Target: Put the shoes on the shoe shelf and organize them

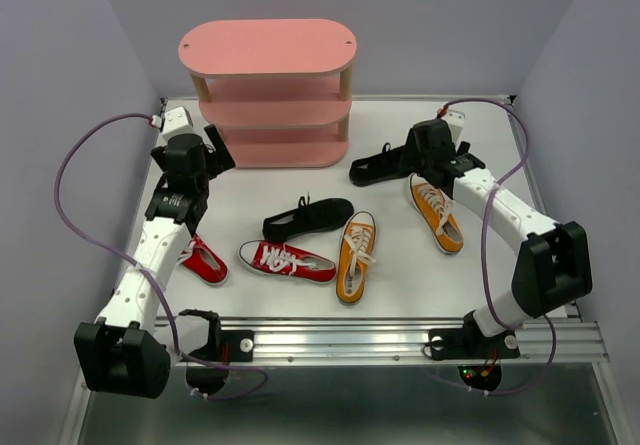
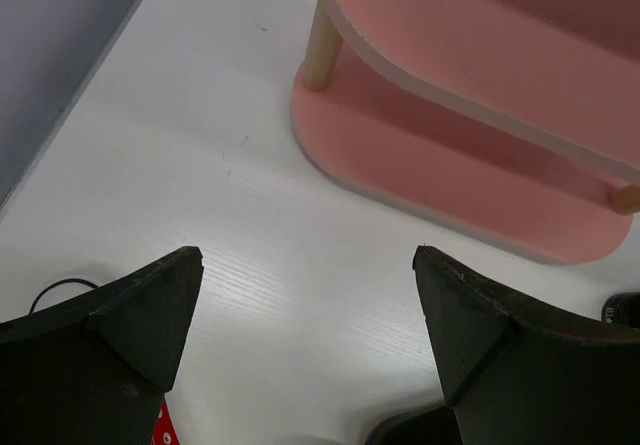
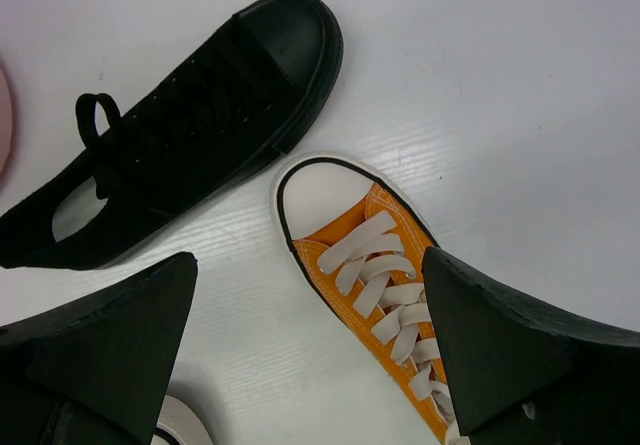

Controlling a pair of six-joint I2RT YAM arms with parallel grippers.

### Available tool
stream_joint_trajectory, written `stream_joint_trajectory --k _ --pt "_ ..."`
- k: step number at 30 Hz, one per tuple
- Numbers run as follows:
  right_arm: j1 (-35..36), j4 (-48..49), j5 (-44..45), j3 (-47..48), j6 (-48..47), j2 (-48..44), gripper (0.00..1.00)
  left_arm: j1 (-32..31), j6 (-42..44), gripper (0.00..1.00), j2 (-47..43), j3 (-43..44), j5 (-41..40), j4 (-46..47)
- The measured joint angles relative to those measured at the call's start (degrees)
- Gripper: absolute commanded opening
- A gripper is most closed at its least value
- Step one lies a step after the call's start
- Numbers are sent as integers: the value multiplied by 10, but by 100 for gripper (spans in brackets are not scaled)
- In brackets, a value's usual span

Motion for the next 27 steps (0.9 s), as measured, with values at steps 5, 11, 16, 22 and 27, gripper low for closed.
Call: stream_joint_trajectory --k 5,11,16,22,27 --pt "0 21 -6 -11 -4 -21 100 0 -5 99 7 0 -2 -3" --pt "0 48 -26 -36 -14 -49 100 0 -4 99 9 0 -1 -14" --pt "0 58 -49 -50 -20 -62 100 0 -21 99 14 0 -5 -51" --pt "0 80 -67 -59 -21 -78 100 0 -123 99 13 -28 -15 -156" --pt "0 89 -81 -59 -22 -78 100 -19 -216 94 -25 -60 -35 -263"
